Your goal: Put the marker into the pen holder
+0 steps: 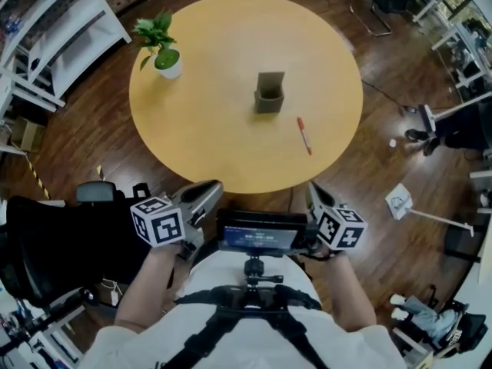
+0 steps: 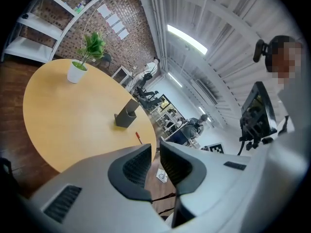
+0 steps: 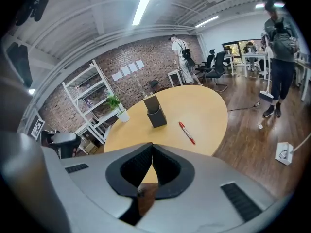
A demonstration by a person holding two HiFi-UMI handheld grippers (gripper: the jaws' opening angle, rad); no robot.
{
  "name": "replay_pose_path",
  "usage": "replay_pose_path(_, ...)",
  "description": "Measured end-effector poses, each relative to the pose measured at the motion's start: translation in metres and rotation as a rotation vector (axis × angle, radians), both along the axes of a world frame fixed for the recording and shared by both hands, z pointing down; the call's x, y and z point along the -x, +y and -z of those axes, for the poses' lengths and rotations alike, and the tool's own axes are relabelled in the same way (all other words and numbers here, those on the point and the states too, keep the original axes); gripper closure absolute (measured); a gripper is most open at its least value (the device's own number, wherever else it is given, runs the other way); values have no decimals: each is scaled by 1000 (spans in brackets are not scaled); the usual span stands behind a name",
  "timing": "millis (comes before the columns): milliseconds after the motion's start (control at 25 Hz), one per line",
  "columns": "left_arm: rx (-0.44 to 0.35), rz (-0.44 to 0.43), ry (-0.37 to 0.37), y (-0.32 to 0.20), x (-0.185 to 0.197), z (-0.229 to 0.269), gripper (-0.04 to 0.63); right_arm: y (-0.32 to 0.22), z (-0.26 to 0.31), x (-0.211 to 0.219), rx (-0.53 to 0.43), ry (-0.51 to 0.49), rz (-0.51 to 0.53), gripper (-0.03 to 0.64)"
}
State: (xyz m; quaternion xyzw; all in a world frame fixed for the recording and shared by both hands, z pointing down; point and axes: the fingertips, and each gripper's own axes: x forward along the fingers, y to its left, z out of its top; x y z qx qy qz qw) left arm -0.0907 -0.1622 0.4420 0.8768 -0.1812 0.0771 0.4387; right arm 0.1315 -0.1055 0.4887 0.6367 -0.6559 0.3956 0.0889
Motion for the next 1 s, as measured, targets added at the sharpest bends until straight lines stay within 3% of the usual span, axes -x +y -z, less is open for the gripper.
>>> replay_pose_path(400,8,-21,21,-23,11,3,557,-19,9,12,0,21,-25,606)
replay_pose_path(760,25,-46,22,-16,-7,-4,557,-15,10,-10,8,49,-57,606)
replay_pose_path(1000,22,-37,10,-15,-21,-3,557,-37,-9,-28,33,91,10,604)
